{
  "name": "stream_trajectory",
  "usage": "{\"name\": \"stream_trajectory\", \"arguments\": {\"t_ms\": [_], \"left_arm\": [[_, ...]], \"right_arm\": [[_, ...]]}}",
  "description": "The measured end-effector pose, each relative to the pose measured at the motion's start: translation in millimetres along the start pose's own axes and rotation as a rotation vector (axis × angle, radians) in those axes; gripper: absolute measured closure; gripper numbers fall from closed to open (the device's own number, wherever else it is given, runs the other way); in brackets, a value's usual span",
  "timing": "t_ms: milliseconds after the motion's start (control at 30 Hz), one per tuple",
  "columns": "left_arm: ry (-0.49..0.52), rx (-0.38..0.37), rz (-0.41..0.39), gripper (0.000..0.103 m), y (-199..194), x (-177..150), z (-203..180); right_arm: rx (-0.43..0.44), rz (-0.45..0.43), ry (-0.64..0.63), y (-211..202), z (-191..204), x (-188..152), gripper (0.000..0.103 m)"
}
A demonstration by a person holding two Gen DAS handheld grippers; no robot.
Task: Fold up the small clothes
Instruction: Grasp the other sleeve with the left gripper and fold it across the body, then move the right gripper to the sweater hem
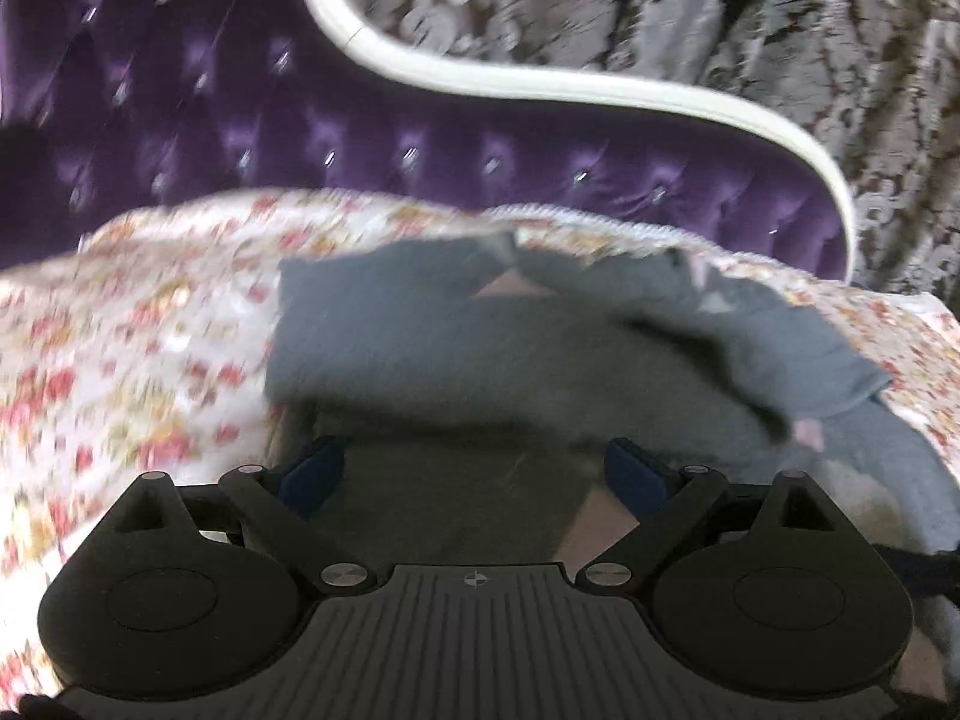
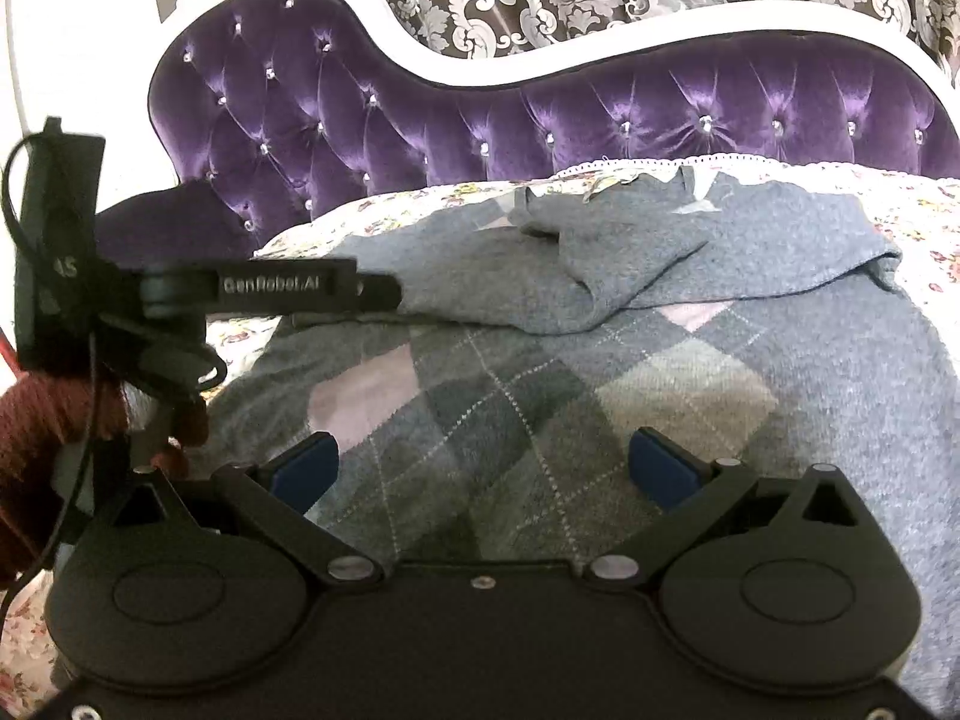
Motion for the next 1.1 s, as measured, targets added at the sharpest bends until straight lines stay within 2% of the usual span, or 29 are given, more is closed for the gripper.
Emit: {"name": "stream_trajectory", "arguments": {"t_ms": [33, 233, 433, 567, 600, 633, 700, 900, 1100], "left_arm": [[-0.014, 0.002, 0.013, 0.009, 2, -6, 5], [-0.01, 0.011, -0.02, 0.008, -3, -13, 5], [0.018, 0.027, -0.02, 0.005, -1, -18, 1], [0.005, 0.014, -0.023, 0.005, 0, -18, 4], [0.002, 0.012, -0.025, 0.005, 0, -18, 4], [0.002, 0.013, -0.026, 0.005, 0, -18, 4], [0.006, 0.015, -0.028, 0.005, 1, -18, 3], [0.001, 0.01, -0.034, 0.005, 0, -19, 2], [0.001, 0.013, -0.038, 0.005, -1, -20, 1]], "right_arm": [[-0.004, 0.003, -0.004, 0, 1, 0, 0.0], [-0.026, 0.015, -0.029, 3, 3, 0, 0.0], [-0.002, 0.008, -0.003, 1, 0, 1, 0.0], [0.014, 0.05, -0.021, 1, 0, 8, 0.001], [-0.007, 0.051, -0.04, 0, 1, 12, 0.011], [-0.037, 0.041, -0.064, -2, 1, 17, 0.028], [-0.091, 0.005, -0.103, -5, 0, 32, 0.037], [-0.197, -0.032, -0.152, 18, -14, 86, 0.037], [-0.252, 0.041, -0.231, 79, -15, 106, 0.04]]}}
Point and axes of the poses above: each gripper's, at about its wrist camera, not at the fingertips, and y roughly the way its jaws point, z to its left, x to its top, the point moved 4 cm from there along y, roughly the way its jaws point, and after that the axes turned 5 degrees about x, right-handed, at the moved point
